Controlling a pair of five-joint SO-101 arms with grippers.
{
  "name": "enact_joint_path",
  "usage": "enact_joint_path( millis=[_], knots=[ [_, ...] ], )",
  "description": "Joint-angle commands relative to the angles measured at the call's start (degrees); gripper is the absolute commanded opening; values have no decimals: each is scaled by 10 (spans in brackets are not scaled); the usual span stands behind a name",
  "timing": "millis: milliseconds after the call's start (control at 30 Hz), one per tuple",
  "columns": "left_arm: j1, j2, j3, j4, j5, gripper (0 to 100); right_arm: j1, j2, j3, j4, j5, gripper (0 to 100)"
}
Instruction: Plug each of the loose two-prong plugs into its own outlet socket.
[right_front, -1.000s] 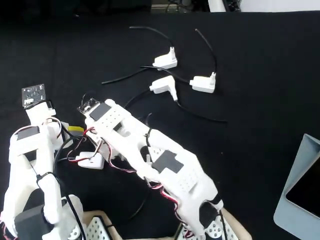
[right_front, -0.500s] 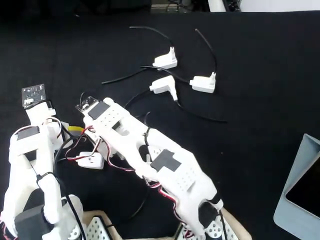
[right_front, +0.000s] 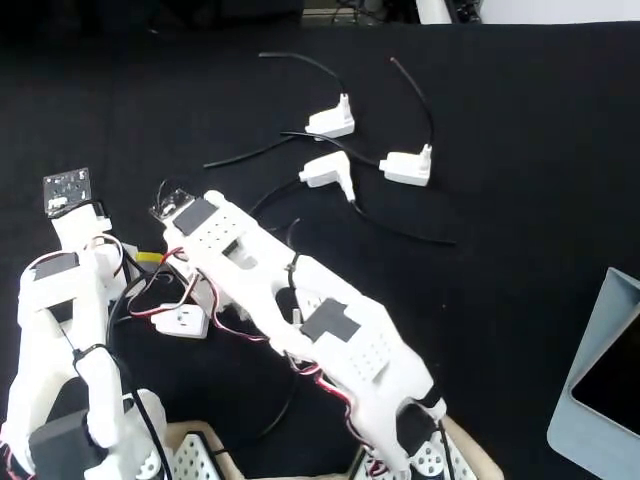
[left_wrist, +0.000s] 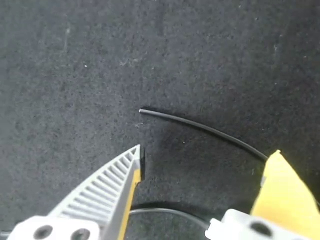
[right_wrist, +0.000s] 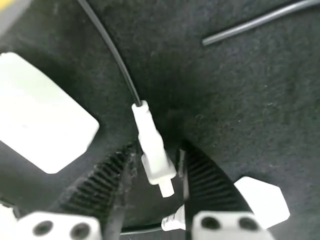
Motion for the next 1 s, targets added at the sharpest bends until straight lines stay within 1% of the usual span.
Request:
enact_joint_path(
  millis=[0, 200, 300, 467, 567, 667, 767, 967],
  knots=[
    [-2, -17, -5, -9, 2, 374, 8, -3, -27, 3, -5, 18],
    [-2, -16, -5, -9, 2, 374, 9, -7, -27, 4, -4, 11],
    [-2, -16, -5, -9, 2, 374, 25, -26, -33, 36, -4, 11],
    [-2, -18, -6, -9, 3, 374, 66, -123, -15, 42, -9, 11],
    [3, -19, -13, -9, 4, 374, 85, -188, 11, 26, -36, 11],
    [8, -19, -34, -6, 5, 374, 86, -248, 63, -10, -41, 11],
    [5, -19, -65, -4, 6, 374, 79, -317, 138, -73, -41, 11],
    [15, -19, -105, -4, 59, 374, 83, -464, 349, -263, -41, 11]
  ],
)
